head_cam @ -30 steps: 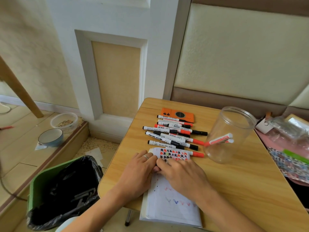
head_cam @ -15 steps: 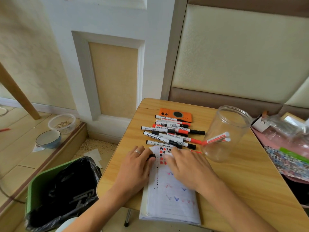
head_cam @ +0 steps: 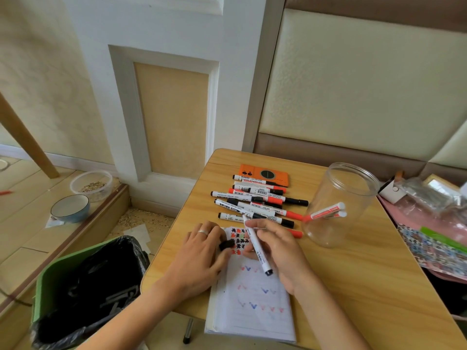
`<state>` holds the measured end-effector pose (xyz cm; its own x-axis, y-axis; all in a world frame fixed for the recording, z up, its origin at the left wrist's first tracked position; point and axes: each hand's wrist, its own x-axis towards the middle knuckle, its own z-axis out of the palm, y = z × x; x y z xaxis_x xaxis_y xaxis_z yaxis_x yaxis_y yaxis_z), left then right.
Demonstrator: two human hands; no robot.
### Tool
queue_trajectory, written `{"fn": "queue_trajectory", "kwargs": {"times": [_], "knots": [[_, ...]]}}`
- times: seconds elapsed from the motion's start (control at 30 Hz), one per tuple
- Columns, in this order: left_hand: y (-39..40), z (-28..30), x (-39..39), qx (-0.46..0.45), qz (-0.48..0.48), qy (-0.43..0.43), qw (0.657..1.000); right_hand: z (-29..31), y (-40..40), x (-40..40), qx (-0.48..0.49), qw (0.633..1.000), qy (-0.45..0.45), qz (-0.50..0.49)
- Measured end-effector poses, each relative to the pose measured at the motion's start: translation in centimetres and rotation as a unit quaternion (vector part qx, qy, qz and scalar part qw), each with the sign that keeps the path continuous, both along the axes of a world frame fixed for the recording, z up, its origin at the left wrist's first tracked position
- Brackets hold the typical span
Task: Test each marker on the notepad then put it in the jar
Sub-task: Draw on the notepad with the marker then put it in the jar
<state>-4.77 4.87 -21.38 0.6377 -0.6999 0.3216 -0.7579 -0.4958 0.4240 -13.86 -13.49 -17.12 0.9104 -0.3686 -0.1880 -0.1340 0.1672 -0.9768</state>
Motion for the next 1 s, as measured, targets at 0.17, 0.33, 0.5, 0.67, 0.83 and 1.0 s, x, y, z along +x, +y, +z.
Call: {"fn": "queue_trajectory", "kwargs": {"times": [0.17,0.33,0.5,0.67,0.83,1.0], "knots": [[0.2,-0.5,-0.2,0.03,-0.01,-0.028,0.999,-1.1,-0.2,-0.2,0.027,0.997,-0.072,-0.006],[0.1,-0.6,0.0,0.046,-0.038,-0.012,0.998,-1.3,0.4,-0.6,-0.059,0.994,-0.078,-0.039],[-0.1,-0.6,0.0,0.068,-0.04,-0.001,0.997,-0.9,0.8,-1.0,-0.117,0.989,-0.07,-0.053],[-0.2,-0.6,-0.1,0.057,-0.031,0.005,0.998,-1.2,0.3,-0.8,-0.152,0.986,-0.016,-0.062],[-0.1,-0.5,0.0,0.066,-0.029,0.012,0.997,-1.4,1.0,-0.7,-0.208,0.976,0.019,-0.057],[0.0,-0.5,0.1,0.076,-0.039,0.015,0.996,-1.5,1.2,-0.7,-0.232,0.971,0.028,-0.057]]}}
